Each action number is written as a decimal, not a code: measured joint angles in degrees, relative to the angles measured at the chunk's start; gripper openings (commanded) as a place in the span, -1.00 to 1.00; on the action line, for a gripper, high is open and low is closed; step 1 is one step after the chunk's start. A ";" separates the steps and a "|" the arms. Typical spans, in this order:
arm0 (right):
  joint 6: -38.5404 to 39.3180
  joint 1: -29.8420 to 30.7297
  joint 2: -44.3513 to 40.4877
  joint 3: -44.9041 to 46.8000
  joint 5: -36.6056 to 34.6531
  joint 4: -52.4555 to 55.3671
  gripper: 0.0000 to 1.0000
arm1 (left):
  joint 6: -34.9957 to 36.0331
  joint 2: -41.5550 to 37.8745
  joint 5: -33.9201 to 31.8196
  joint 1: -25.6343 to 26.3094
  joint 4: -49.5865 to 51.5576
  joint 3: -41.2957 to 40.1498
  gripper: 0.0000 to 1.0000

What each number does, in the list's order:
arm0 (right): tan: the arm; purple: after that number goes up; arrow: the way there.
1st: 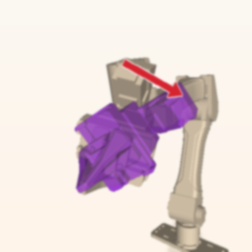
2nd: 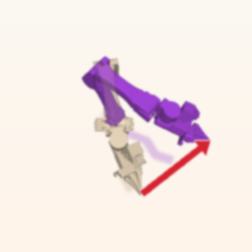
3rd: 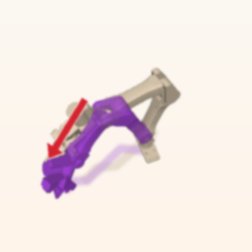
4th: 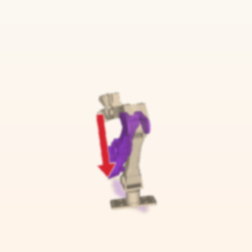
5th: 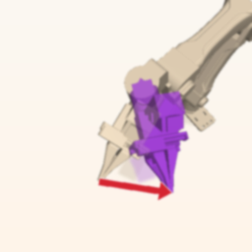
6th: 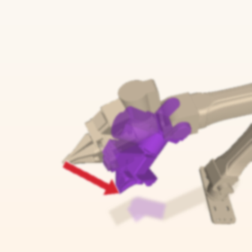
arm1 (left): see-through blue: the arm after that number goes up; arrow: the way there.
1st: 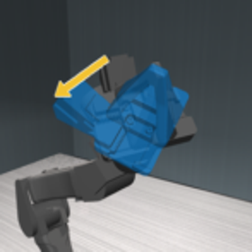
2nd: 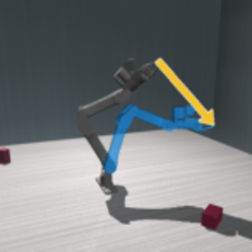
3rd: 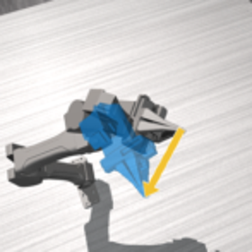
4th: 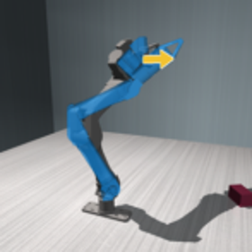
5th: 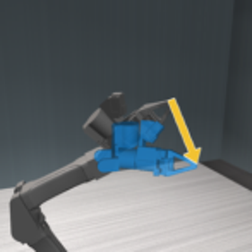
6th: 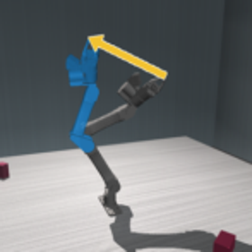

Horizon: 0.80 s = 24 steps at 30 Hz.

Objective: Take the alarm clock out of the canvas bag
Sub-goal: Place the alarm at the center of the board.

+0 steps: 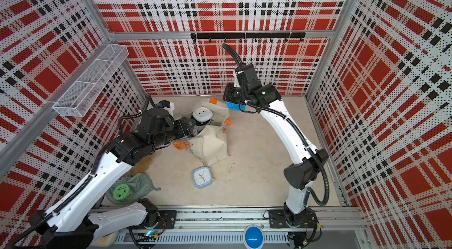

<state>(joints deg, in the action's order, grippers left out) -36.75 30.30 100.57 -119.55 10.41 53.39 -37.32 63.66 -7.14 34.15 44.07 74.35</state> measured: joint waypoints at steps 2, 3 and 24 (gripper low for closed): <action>-0.57 -3.13 -3.15 5.03 3.23 -0.35 -1.00 | 1.92 0.94 0.48 0.79 0.59 1.55 0.55; -0.94 -5.29 -4.90 8.50 5.35 -0.85 -1.00 | 3.08 1.66 0.68 1.46 0.76 2.51 0.56; -3.72 -17.05 7.13 32.35 29.27 -17.77 -0.95 | 7.06 11.30 0.74 10.51 1.77 6.84 0.57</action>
<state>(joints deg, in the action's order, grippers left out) -40.47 13.26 107.70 -87.20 39.68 35.62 -30.26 74.96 -6.39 44.66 45.84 81.19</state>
